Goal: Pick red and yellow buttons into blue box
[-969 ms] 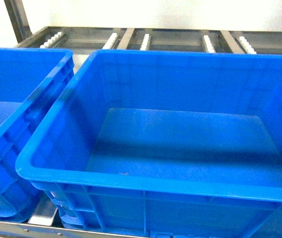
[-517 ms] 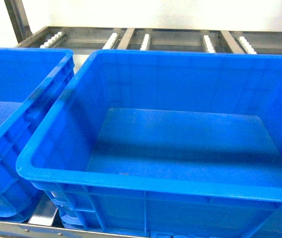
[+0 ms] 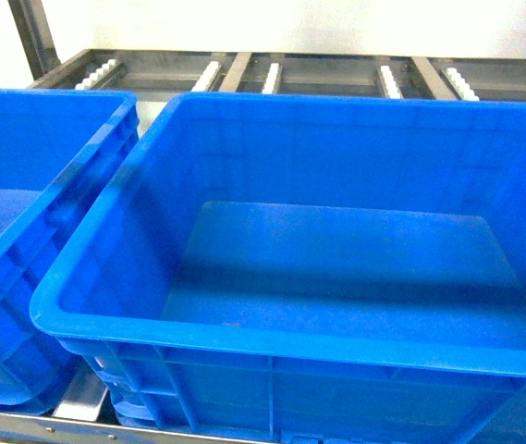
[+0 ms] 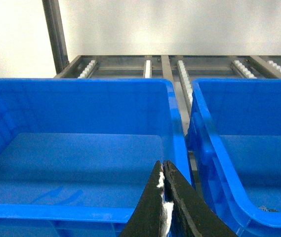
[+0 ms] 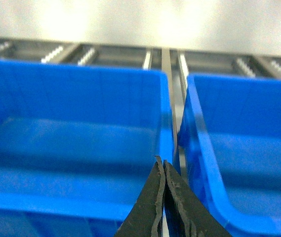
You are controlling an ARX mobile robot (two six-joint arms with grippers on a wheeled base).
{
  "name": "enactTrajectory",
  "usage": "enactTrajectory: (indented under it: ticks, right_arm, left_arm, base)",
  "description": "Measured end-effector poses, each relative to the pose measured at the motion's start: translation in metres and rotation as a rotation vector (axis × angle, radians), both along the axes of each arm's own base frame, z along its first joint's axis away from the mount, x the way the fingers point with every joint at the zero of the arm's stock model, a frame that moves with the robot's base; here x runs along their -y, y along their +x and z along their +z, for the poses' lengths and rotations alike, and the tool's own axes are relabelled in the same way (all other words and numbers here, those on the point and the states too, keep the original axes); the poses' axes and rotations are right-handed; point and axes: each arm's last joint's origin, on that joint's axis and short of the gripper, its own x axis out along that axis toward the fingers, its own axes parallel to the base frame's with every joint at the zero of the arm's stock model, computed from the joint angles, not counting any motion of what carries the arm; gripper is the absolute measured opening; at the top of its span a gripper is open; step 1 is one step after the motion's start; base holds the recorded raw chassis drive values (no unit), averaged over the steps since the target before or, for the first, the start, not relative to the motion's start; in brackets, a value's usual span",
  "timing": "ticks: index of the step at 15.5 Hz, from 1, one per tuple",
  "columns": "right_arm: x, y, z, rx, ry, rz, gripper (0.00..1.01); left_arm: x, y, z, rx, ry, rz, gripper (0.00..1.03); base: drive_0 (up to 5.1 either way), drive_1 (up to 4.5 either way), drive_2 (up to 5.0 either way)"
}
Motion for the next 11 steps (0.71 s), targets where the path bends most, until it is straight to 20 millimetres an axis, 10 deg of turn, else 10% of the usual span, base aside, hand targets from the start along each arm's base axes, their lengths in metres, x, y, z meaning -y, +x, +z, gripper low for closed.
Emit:
enactTrajectory:
  ticks: [7, 9, 11]
  right_arm:
    - [0.000, 0.000, -0.001, -0.010, 0.000, 0.000, 0.04]
    - [0.000, 0.000, -0.001, -0.010, 0.000, 0.000, 0.27]
    - [0.000, 0.000, -0.001, -0.010, 0.000, 0.000, 0.55]
  left_arm:
    - [0.000, -0.012, -0.004, -0.015, 0.000, 0.000, 0.02]
    - [0.000, -0.012, -0.004, -0.016, -0.002, 0.000, 0.03]
    - [0.000, -0.012, -0.004, -0.016, -0.001, 0.000, 0.31]
  base:
    - [0.0, 0.00, 0.0]
    - [0.0, 0.00, 0.0]
    - [0.0, -2.12, 2.2]
